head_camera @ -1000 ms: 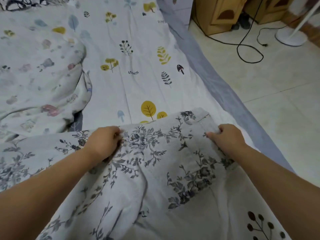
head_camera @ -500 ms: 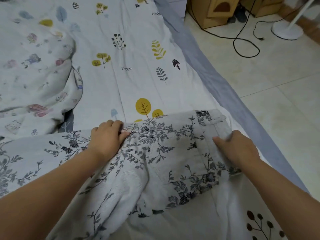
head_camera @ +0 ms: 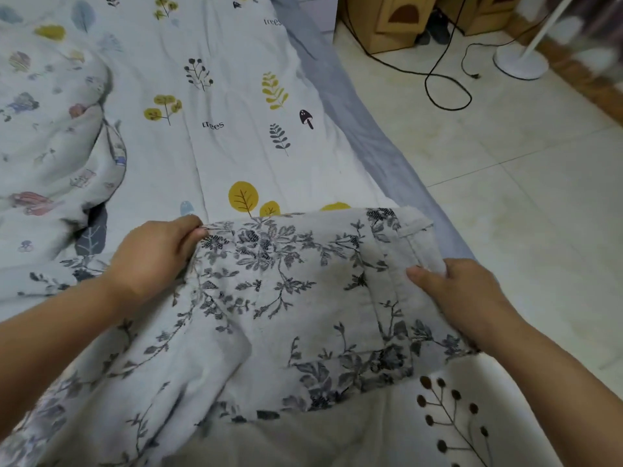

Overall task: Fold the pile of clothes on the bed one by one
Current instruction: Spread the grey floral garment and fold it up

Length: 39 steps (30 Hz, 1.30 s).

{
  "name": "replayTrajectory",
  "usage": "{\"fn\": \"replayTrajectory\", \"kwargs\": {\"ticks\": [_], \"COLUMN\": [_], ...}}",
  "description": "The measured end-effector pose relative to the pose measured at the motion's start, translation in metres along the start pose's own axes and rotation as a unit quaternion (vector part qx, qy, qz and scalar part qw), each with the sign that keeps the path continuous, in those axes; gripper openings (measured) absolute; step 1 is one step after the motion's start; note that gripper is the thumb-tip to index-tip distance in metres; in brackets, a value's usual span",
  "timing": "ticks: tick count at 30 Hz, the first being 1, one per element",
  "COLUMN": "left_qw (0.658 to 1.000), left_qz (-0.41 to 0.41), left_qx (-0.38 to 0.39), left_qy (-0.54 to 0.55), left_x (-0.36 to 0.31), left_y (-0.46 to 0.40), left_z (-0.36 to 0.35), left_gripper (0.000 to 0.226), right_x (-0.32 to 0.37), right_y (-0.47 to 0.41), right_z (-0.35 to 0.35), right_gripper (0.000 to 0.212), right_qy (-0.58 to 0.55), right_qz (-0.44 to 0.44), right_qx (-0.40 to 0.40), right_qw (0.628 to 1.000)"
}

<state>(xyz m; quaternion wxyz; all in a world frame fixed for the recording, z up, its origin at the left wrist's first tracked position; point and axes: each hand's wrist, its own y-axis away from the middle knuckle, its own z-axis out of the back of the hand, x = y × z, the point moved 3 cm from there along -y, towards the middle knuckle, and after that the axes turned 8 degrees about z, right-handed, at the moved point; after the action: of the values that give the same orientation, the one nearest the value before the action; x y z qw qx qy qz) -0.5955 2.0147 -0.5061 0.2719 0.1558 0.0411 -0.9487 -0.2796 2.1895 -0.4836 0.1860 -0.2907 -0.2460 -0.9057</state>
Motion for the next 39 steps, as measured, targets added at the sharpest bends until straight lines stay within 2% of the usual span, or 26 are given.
{"fn": "replayTrajectory", "kwargs": {"ticks": [2, 5, 7, 9, 11, 13, 14, 15, 17, 20, 23, 25, 29, 31, 34, 36, 39], "left_qw": [0.999, 0.997, 0.995, 0.995, 0.997, 0.997, 0.996, 0.994, 0.987, 0.976, 0.971, 0.967, 0.963, 0.977, 0.992, 0.993, 0.989], "left_qz": [-0.037, -0.063, -0.047, -0.035, -0.026, -0.049, -0.071, -0.087, -0.089, -0.074, -0.066, -0.054, -0.023, 0.008, 0.067, 0.086, 0.103], "left_qx": [0.016, 0.034, 0.042, 0.025, -0.025, -0.039, -0.029, -0.001, 0.087, 0.162, 0.169, 0.192, 0.220, 0.197, 0.108, 0.076, 0.083], "left_qy": [-0.013, -0.043, -0.077, -0.093, -0.074, -0.053, -0.054, -0.064, -0.100, -0.129, -0.153, -0.157, -0.153, -0.086, 0.007, 0.030, 0.062], "left_x": [-0.013, -0.037, -0.051, -0.066, -0.084, -0.103, -0.110, -0.112, -0.103, -0.074, -0.070, -0.070, -0.080, -0.088, -0.097, -0.102, -0.108], "left_y": [-0.001, -0.003, -0.005, -0.003, 0.007, 0.027, 0.037, 0.046, 0.055, 0.052, 0.047, 0.046, 0.046, 0.050, 0.059, 0.068, 0.084], "left_z": [0.001, -0.017, -0.037, -0.053, -0.058, -0.061, -0.064, -0.071, -0.086, -0.112, -0.122, -0.125, -0.111, -0.093, -0.066, -0.052, -0.032], "left_gripper": [0.033, 0.042, 0.040, 0.036, 0.035, 0.047, 0.051, 0.054, 0.065, 0.077, 0.074, 0.075, 0.063, 0.061, 0.049, 0.039, 0.028], "right_x": [-0.007, -0.028, -0.046, -0.054, -0.047, -0.027, -0.016, -0.006, -0.004, -0.026, -0.048, -0.047, -0.030, -0.017, 0.006, 0.023, 0.046], "right_y": [0.009, 0.008, 0.005, 0.003, 0.003, 0.007, 0.012, 0.015, 0.016, 0.003, -0.016, -0.019, -0.012, -0.007, 0.005, 0.019, 0.042], "right_z": [0.017, 0.031, 0.027, 0.020, 0.010, -0.010, -0.026, -0.045, -0.085, -0.108, -0.103, -0.099, -0.094, -0.089, -0.080, -0.078, -0.079], "right_gripper": [0.034, 0.047, 0.051, 0.045, 0.043, 0.055, 0.056, 0.057, 0.063, 0.073, 0.080, 0.077, 0.073, 0.063, 0.026, 0.020, 0.016], "right_qy": [0.021, 0.092, 0.149, 0.203, 0.244, 0.271, 0.276, 0.281, 0.301, 0.335, 0.346, 0.365, 0.359, 0.321, 0.206, 0.172, 0.135], "right_qz": [-0.008, -0.057, -0.108, -0.132, -0.082, 0.039, 0.108, 0.164, 0.216, 0.171, 0.136, 0.116, 0.103, 0.134, 0.198, 0.225, 0.283], "right_qx": [0.010, 0.022, 0.004, -0.042, -0.119, -0.194, -0.204, -0.186, -0.083, 0.034, 0.044, 0.065, 0.078, 0.024, -0.049, -0.036, -0.018], "right_qw": [1.000, 0.994, 0.983, 0.969, 0.959, 0.942, 0.933, 0.927, 0.925, 0.926, 0.927, 0.921, 0.925, 0.937, 0.957, 0.958, 0.950]}}
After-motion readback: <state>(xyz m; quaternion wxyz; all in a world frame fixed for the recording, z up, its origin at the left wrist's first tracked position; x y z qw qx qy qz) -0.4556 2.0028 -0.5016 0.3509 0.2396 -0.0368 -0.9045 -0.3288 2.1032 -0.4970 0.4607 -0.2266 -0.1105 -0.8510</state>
